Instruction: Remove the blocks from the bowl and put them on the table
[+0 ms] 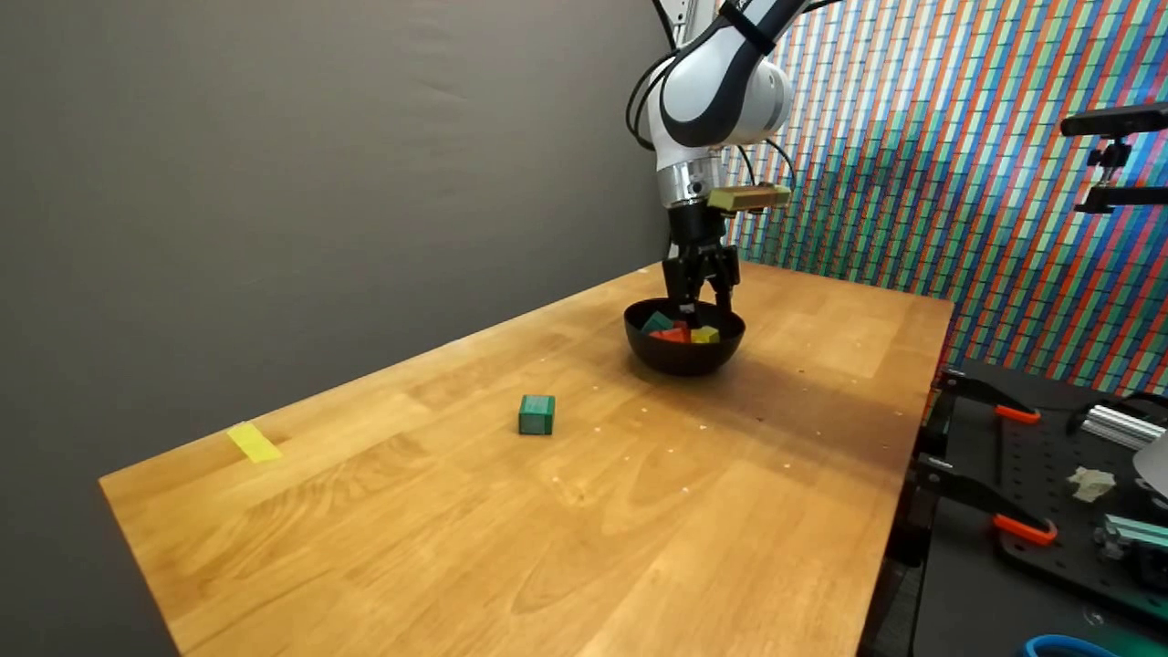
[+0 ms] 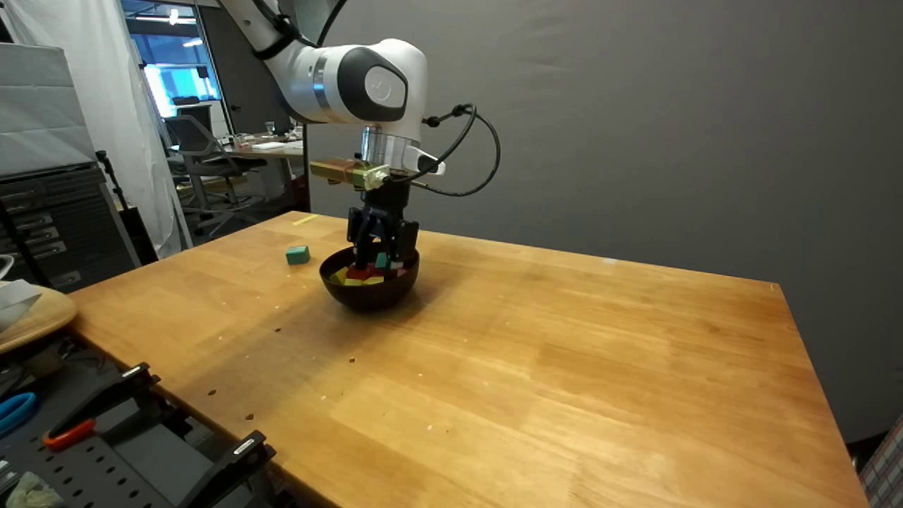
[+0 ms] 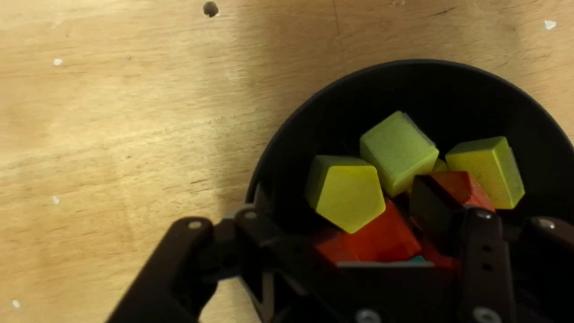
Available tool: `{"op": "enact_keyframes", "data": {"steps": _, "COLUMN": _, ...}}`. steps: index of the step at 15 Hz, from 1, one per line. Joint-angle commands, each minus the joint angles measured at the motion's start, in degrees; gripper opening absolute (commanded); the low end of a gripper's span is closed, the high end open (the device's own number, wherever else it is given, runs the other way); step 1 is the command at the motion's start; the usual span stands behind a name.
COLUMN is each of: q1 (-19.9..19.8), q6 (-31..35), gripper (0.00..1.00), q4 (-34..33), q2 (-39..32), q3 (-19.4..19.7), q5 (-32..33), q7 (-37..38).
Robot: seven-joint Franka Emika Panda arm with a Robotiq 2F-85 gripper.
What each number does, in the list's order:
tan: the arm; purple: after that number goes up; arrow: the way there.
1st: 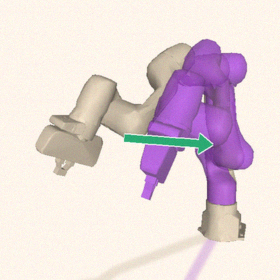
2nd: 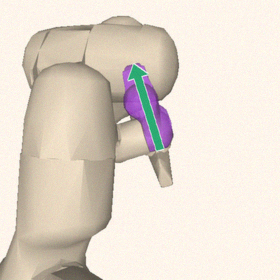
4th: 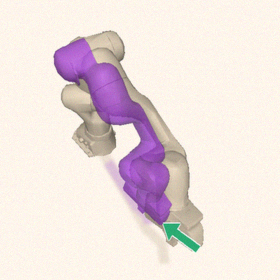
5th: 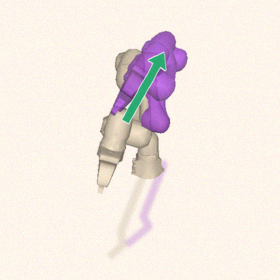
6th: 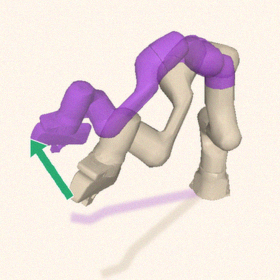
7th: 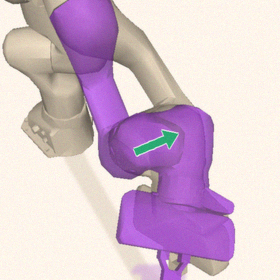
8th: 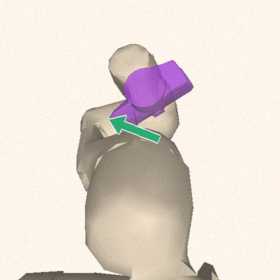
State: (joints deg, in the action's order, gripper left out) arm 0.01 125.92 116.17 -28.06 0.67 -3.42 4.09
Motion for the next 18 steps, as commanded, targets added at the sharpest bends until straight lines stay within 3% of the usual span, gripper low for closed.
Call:
{"op": "enact_keyframes", "data": {"steps": 1, "q1": -0.04, "q6": 2.06, "gripper": 0.74, "q4": 2.37, "q2": 1.85, "q3": 0.17, "q5": -0.07, "q7": 0.48}}
{"op": "enact_keyframes", "data": {"steps": 7, "q1": 2.75, "q6": 0.07, "gripper": 0.79, "q4": 0.31, "q2": -0.63, "q3": 0.97, "q5": 4.12, "q7": 4.71}}
{"op": "enact_keyframes", "data": {"steps": 11, "q1": 4.41, "q6": -0.49, "gripper": 0.76, "q4": -0.38, "q2": -1.74, "q3": 1.31, "q5": 6.97, "q7": 7.8}}
{"op": "enact_keyframes", "data": {"steps": 12, "q1": 4.8, "q6": -0.66, "gripper": 0.52, "q4": -0.6, "q2": -2.0, "q3": 1.43, "q5": 7.68, "q7": 8.59}}
{"op": "enact_keyframes", "data": {"steps": 14, "q1": 5.27, "q6": -1.21, "gripper": 0.47, "q4": -1.0, "q2": -2.47, "q3": 1.47, "q5": 8.64, "q7": 9.63}}
{"op": "enact_keyframes", "data": {"steps": 18, "q1": 5.6, "q6": -2.86, "gripper": 0.15, "q4": -2.58, "q2": -4.22, "q3": 1.62, "q5": 9.29, "q7": 11.2}}
